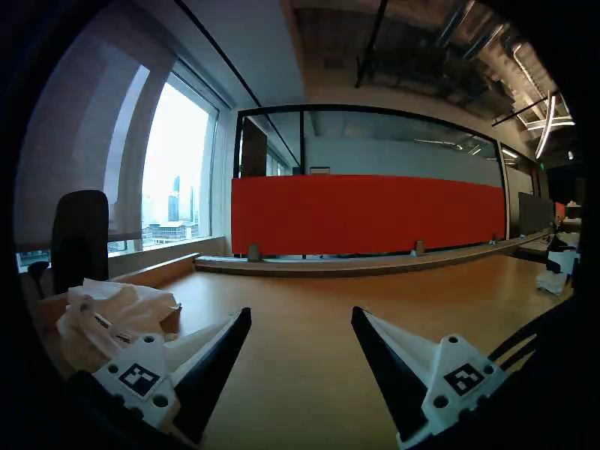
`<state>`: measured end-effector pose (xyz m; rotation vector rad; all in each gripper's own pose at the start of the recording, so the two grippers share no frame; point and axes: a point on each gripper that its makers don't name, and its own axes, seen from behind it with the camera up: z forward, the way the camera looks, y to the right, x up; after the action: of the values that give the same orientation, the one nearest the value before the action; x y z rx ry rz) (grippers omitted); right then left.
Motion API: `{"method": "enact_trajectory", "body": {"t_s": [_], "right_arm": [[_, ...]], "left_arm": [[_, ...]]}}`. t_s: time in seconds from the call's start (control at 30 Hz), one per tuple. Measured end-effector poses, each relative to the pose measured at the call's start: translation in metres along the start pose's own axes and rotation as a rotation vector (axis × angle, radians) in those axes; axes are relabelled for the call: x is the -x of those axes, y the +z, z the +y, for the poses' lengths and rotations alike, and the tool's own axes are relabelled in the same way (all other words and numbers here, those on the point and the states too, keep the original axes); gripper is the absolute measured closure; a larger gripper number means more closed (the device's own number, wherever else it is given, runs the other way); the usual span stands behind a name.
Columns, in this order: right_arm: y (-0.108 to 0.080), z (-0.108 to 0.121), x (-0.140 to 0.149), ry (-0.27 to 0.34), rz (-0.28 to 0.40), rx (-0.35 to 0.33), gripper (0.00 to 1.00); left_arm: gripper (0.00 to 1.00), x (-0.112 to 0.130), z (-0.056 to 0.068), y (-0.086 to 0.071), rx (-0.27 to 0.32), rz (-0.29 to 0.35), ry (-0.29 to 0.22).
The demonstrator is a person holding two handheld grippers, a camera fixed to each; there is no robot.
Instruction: Fold towel
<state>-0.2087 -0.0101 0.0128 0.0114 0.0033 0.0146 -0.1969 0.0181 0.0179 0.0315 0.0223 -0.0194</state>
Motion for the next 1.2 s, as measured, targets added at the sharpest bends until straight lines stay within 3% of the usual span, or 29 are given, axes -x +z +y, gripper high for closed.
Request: {"method": "enact_trajectory", "body": {"t_s": [1.2], "right_arm": [[0.0007, 0.0025, 0.0019, -0.001, -0.001, 0.008, 0.01]], "left_arm": [[0.01, -0.0067, -0.0007, -0.0025, 0.0, -0.002, 0.0]]}}
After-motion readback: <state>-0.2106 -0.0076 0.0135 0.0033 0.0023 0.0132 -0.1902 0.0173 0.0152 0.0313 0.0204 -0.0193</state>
